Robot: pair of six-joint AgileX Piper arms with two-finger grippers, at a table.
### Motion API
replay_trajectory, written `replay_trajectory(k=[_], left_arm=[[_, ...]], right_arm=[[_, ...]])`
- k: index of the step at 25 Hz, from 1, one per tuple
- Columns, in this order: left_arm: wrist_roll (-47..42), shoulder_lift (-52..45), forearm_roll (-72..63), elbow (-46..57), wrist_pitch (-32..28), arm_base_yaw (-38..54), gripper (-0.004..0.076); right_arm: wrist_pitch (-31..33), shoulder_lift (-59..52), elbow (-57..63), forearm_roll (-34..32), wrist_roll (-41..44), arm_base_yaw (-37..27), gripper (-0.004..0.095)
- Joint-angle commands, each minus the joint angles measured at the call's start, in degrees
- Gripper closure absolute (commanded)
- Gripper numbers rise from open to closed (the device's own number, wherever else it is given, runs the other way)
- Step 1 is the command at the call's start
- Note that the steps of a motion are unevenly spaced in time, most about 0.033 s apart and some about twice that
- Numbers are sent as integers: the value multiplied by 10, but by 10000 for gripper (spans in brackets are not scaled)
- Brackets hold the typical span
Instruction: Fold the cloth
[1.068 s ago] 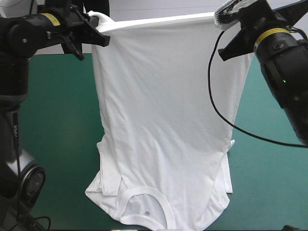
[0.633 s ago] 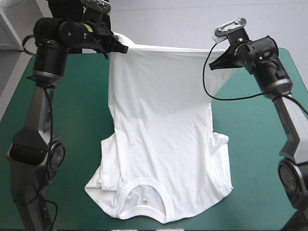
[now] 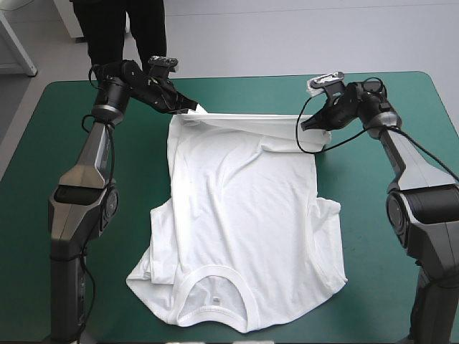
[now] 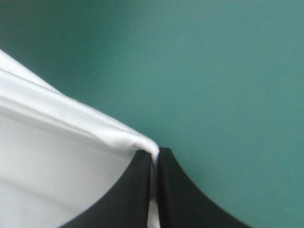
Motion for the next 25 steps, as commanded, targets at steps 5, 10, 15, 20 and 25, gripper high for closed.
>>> replay_trajectory(k=[5, 10, 15, 20, 25], left_arm=[[39, -35, -96, -13, 5, 36, 319], [-6, -71, -53, -12, 24, 37, 269], [-39, -157, 0, 50, 24, 38, 272], [-44, -310, -3, 276, 24, 28, 272], [-38, -477, 84, 478, 24, -22, 281]], right_arm=[[-8, -33, -13, 125, -96, -51, 358], [18, -74, -7, 136, -96, -51, 302], [27, -158, 92, 152, -87, -51, 303], [49, -261, 265, 158, -73, -50, 304], [36, -384, 382, 173, -66, -48, 303]])
